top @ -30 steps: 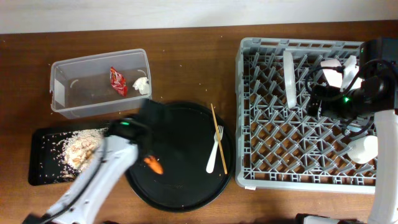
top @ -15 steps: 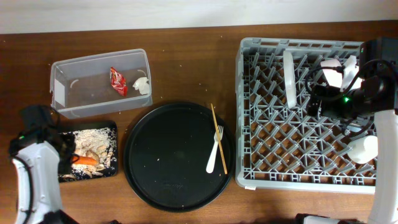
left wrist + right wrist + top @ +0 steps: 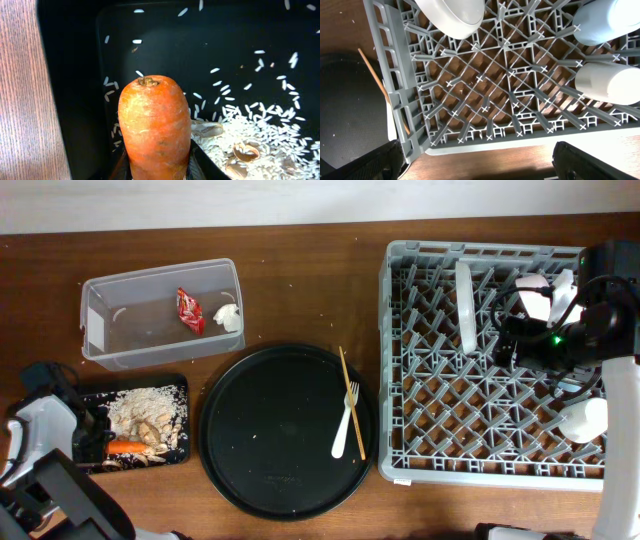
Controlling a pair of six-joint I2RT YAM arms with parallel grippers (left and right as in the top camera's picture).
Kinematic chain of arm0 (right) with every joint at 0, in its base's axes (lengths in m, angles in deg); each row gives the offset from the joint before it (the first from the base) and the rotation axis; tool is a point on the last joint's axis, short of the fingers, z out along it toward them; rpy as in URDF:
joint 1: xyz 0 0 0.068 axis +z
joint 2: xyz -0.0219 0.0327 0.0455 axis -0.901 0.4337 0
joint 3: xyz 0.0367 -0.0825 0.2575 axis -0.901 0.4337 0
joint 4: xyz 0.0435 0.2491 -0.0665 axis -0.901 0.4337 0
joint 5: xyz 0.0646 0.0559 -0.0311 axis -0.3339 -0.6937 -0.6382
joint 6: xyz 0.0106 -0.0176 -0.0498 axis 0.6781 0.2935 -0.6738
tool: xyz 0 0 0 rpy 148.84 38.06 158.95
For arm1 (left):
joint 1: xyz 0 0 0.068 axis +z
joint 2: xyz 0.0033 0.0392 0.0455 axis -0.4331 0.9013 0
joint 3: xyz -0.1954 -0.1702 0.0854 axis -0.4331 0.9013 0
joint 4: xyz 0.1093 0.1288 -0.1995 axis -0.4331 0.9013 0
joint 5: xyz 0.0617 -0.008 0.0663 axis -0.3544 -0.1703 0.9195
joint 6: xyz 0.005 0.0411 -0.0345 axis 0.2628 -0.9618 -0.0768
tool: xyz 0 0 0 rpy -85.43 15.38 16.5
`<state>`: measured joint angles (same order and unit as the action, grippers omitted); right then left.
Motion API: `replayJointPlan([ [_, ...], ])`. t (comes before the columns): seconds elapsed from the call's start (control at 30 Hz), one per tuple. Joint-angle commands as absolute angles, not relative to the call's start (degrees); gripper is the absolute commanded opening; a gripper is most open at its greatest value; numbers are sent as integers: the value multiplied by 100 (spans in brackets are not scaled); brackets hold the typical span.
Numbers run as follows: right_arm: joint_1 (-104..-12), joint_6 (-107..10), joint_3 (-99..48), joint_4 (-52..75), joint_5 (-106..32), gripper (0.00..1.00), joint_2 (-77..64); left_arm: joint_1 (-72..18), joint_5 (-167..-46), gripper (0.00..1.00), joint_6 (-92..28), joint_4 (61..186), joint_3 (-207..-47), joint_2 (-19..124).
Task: Sort waste into correct bins and load items into the dishwasher rack
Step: 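Reach right gripper toward the white fork and chopstick on the tray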
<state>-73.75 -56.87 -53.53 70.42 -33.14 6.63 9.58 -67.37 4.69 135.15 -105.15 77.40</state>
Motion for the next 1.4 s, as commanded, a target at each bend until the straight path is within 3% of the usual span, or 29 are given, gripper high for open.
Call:
replayJointPlan([
  [0.0, -7408, -5736, -5322, 7044, -3342, 98, 679, 993, -6733, 44, 316, 13507, -10598, 7777],
  [0.1, -7408, -5736, -5322, 7044, -3342, 98, 679, 993, -6735, 56, 113, 13507, -10601, 7775],
  [0.33, -7408, -5736, -5322, 7044, -3344, 98, 679, 986, -7196, 63, -731, 13870, -11160, 7471],
  [0.43, -7405, -5742, -5322, 7042, -3456, 98, 679, 846, -8534, 67, -2252, 13979, -11663, 7143],
  [0.53, -7399, -6098, -5322, 7011, -4055, 98, 679, 475, -9998, 80, -3809, 14390, -11864, 6901],
  [0.7, -6879, -6498, -5322, 7003, -4739, 98, 679, -703, -9260, 86, -4073, 15791, -11842, 6844],
  [0.77, -6345, -6474, -5322, 6976, -4735, 98, 679, -1232, -8816, 87, -4174, 16254, -11842, 6844],
  [0.9, -5093, -5954, -5322, 6635, -4442, 98, 768, -1997, -7950, 99, -4165, 16720, -11842, 6844],
  [1.07, -3692, -5342, -5322, 6371, -3779, 98, 1446, -2150, -7931, 99, -4163, 16744, -11842, 6844],
  [1.37, -2636, -3972, -5322, 5809, -3425, 99, 3293, -2150, -7929, 99, -4165, 16731, -11842, 6844],
])
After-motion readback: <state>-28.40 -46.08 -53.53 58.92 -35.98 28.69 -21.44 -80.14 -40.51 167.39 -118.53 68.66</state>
